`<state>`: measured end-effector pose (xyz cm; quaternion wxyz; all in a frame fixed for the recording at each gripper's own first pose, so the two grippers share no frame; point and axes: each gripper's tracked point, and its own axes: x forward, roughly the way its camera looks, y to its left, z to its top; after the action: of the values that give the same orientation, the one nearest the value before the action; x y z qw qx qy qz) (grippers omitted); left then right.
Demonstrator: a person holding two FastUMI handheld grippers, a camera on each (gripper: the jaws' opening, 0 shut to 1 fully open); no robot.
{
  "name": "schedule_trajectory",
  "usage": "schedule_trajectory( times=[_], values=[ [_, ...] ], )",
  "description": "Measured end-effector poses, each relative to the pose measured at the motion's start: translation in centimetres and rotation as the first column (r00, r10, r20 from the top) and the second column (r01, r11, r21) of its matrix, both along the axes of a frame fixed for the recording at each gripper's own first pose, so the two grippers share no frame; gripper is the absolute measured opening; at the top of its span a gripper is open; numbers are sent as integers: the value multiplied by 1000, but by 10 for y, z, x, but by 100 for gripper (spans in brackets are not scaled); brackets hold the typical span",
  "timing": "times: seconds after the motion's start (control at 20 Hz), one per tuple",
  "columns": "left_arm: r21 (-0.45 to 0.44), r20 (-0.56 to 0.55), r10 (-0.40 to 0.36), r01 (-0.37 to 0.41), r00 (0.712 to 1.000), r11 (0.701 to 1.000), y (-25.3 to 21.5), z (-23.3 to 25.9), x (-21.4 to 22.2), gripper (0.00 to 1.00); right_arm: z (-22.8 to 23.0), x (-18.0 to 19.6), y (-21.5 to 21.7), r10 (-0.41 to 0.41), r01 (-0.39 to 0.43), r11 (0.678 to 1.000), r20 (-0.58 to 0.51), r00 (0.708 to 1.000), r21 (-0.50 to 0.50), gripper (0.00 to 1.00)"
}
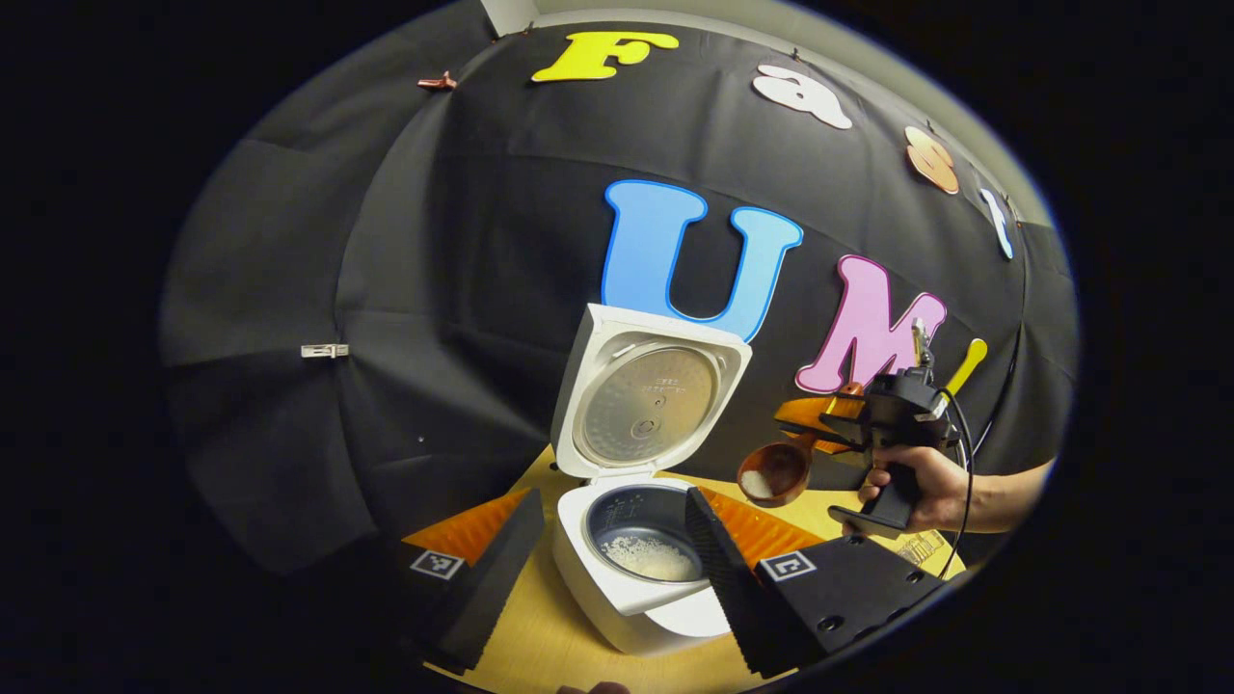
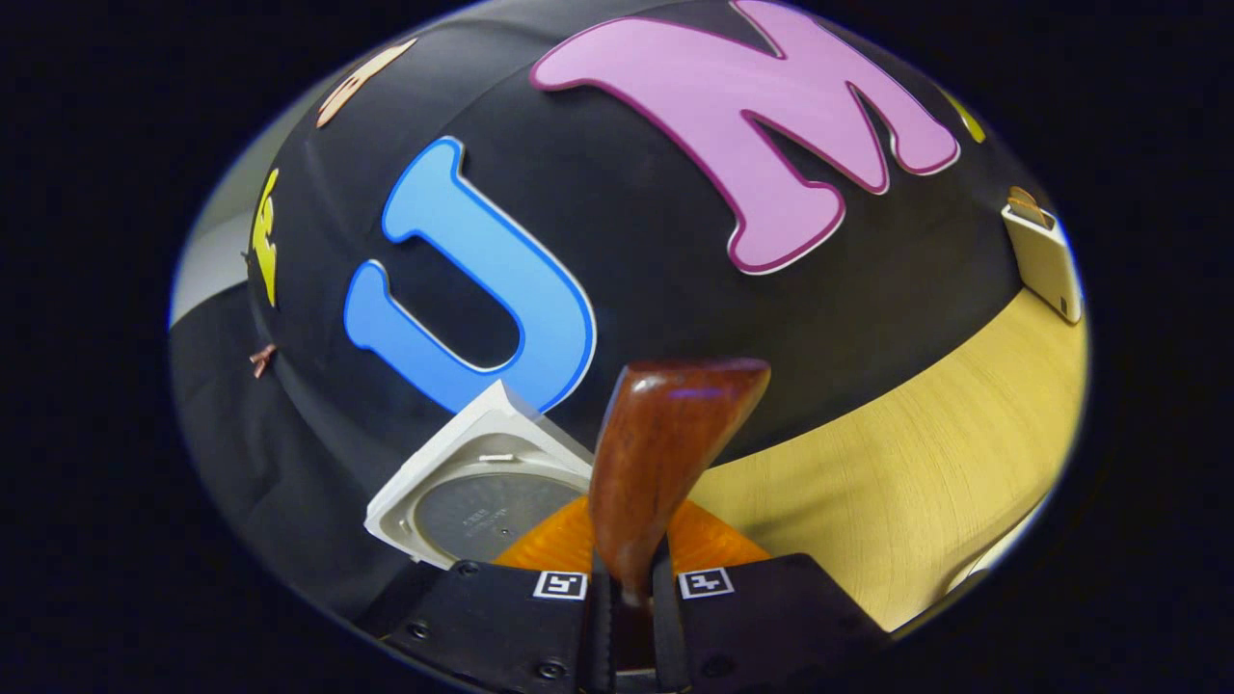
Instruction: Close the left gripper, press the button to open the rice cooker; take a wooden spoon from the chopstick holder with the right hand, scoop a spoonful of rice and pour it into the rice cooker, then put the wooden spoon back into the chopstick holder.
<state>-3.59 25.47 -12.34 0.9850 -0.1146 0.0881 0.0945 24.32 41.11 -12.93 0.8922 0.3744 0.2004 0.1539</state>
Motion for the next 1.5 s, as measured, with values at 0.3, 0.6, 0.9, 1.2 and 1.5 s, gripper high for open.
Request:
schedule_trajectory(
  times=[0.3, 0.6, 0.9, 1.2, 1.5],
  values=[
    [-34, 6, 14, -14, 1000, 999, 7, -6, -12, 95, -11, 7, 26, -9, 15, 981, 35, 999, -192, 19],
    [-35, 12, 12, -12, 1000, 999, 11, -15, -14, 95, -2, 6, 52, 67, -27, 947, 113, 991, -320, 19],
    [-45, 21, 15, -15, 1000, 999, 13, -14, -19, 95, 34, -8, 93, 262, -91, 855, 274, 925, -510, 19],
    [-48, 23, 10, -9, 1000, 999, 12, -16, -20, 95, 38, -37, 123, 446, -111, 725, 341, 827, -680, 19],
    [-65, 21, 13, -12, 1000, 998, 9, -21, -26, 95, 32, -77, 151, 664, -58, 518, 358, 656, -853, 20]
  ],
)
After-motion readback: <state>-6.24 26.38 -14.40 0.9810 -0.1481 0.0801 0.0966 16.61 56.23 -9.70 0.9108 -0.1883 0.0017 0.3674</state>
